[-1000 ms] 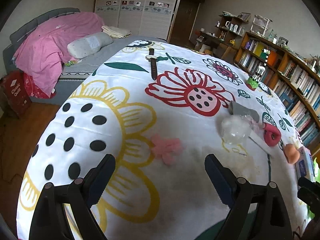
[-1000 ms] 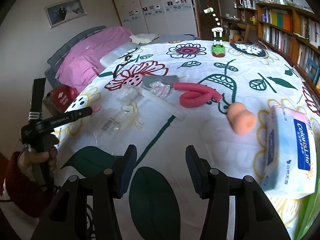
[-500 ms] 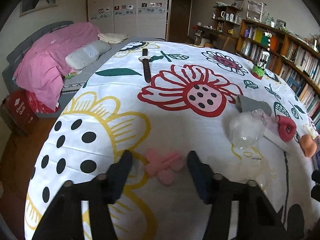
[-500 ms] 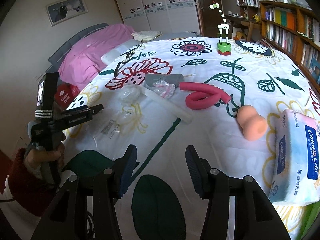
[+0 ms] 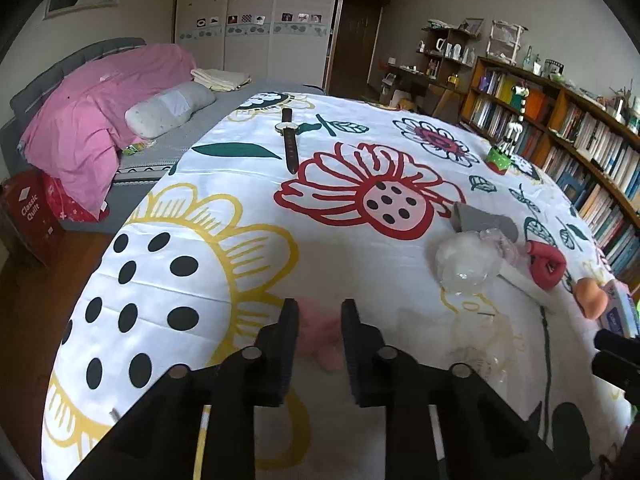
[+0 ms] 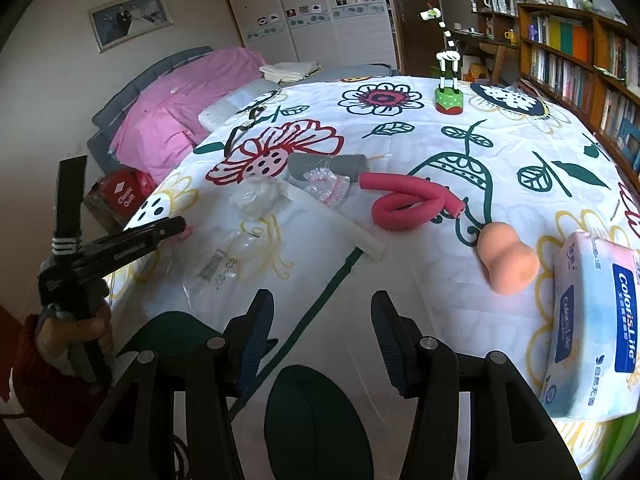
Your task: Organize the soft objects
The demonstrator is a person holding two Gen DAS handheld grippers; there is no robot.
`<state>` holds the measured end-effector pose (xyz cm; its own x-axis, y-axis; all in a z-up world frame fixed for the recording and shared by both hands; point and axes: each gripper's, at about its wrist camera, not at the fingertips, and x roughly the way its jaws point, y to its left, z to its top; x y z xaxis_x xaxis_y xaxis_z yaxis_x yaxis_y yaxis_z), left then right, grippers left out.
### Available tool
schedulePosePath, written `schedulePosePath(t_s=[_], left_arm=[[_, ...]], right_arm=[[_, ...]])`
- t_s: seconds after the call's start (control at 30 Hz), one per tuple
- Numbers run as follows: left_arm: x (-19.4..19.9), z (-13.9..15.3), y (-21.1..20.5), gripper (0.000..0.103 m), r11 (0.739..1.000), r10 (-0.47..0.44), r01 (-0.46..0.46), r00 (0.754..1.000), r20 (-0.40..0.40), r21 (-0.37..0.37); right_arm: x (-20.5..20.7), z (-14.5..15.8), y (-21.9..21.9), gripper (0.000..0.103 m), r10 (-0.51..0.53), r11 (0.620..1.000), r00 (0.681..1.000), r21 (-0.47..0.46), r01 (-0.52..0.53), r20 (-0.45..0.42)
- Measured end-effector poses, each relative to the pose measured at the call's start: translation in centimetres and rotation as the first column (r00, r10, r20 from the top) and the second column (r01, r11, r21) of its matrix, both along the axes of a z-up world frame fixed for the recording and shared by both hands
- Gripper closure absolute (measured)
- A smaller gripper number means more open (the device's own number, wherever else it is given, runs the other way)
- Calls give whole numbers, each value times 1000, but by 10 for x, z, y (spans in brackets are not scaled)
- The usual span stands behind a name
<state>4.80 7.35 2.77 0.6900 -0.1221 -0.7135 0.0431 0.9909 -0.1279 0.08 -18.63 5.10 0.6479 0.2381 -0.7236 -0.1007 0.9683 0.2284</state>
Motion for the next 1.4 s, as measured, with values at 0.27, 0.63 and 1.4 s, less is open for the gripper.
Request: schedulePosePath(t_s=[0.27, 0.63, 1.4], left_arm=[[-9, 11, 6, 88, 999, -9, 11, 1000, 29, -36], [-3, 5, 8, 58, 998, -10, 10, 1000, -5, -62], [28, 17, -56, 20, 988, -151, 151, 988, 27, 3]], right_arm=[[12, 6, 11, 51, 19, 1000, 1000, -12, -18, 14], [27, 2, 29, 51, 51, 999, 999, -13, -51, 4], [74, -29, 11, 53, 52, 998, 997, -29, -53, -57]])
